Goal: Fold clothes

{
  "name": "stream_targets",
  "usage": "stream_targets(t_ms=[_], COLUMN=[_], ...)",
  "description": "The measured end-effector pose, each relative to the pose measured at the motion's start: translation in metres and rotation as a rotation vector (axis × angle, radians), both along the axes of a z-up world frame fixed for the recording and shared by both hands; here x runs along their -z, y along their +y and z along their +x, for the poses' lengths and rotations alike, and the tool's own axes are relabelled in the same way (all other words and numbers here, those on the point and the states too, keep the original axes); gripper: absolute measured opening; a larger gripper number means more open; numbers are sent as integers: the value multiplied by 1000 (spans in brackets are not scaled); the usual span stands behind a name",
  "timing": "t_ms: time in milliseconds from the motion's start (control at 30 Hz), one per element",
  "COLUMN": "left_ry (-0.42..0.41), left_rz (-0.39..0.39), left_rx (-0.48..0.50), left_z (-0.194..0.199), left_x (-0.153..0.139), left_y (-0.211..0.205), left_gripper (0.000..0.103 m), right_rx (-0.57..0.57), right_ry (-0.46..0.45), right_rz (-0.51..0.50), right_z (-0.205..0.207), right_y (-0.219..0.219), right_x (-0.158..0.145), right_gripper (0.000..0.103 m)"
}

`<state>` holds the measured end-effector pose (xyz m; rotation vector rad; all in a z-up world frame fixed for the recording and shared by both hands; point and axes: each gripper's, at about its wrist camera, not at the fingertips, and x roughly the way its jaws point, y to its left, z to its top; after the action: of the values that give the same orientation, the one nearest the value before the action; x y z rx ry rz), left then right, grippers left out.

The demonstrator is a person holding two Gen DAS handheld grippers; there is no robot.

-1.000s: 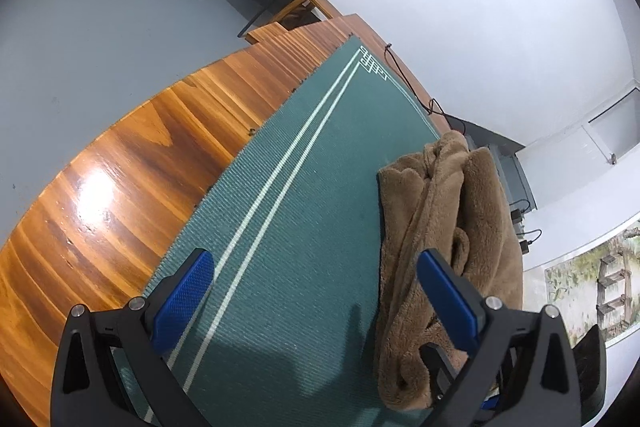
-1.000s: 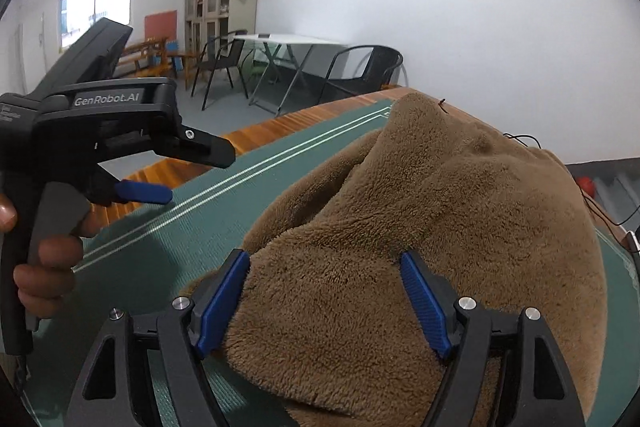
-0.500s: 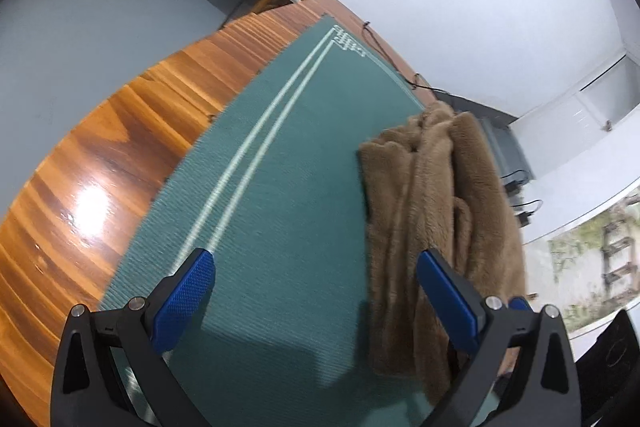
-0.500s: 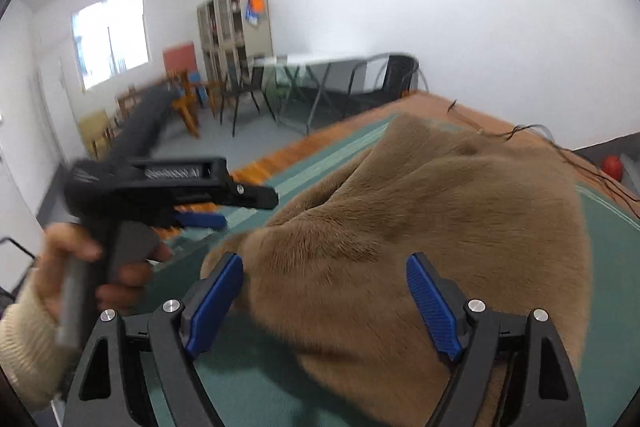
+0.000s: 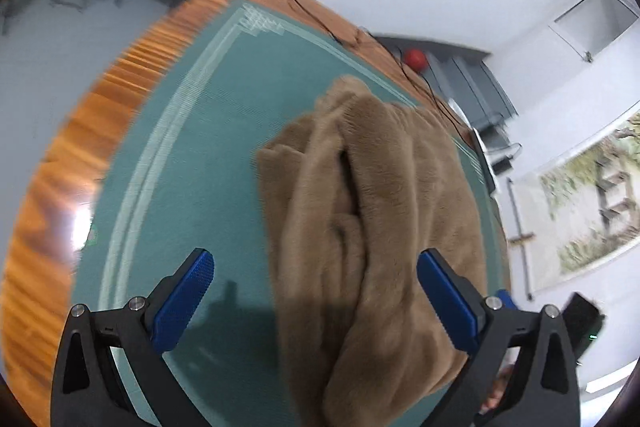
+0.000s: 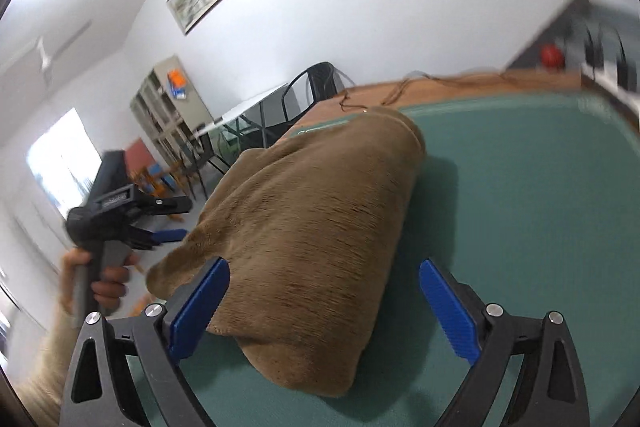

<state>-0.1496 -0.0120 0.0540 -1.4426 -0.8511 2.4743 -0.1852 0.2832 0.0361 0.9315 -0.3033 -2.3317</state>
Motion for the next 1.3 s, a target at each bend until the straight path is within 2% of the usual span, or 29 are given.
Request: stream_targets(t_ms=[100,167,233,333,367,533,600,700,867,967,1033,1167,1300], left_ry=[-25,-54,-87,-107,-115,-112,-109,-99,-23,-31,-40,-69,-85], left_rz=[-174,-160,-95,-37,29,483,552,613,726,724,707,626,599], left_rx=[-60,-64,-61,-49,-33,32,29,36,73,92,119,170,194], left_z=[-23,-32,-36,-40,-41,-40,-43,-45,-43,-51,-57,-70,-81], left_x=[3,11,20,32,38,67,76,85,84,88,88,84,83], left_y=[-6,-13,-21,-26,-28,-39,-42,-43,-49,-44,-38,-18,-4], left_gripper=[102,102,102,102,102,102,102,102,103,103,103,103,103], right_rx=[9,20,31,47,53,55,54,66,105,109,104,84,72], right_ry=[-59,-69,-77,-112,-133,-214,-234,-271,-356,-414,-415,-426,-442], right_rz=[-44,-50,-52,-90,-113,-214,-236,-275,-366,-418,-412,-398,-388], right_z=[-6,-10,-15,-28,-35,-51,-56,-66,-84,-94,-97,-105,-116], right_y=[18,26,31,37,38,43,42,44,54,54,49,33,17], right_x=[5,8,12,22,26,39,43,52,68,79,81,81,81], right_gripper=[98,98,98,98,98,98,98,98,98,98,98,98,98])
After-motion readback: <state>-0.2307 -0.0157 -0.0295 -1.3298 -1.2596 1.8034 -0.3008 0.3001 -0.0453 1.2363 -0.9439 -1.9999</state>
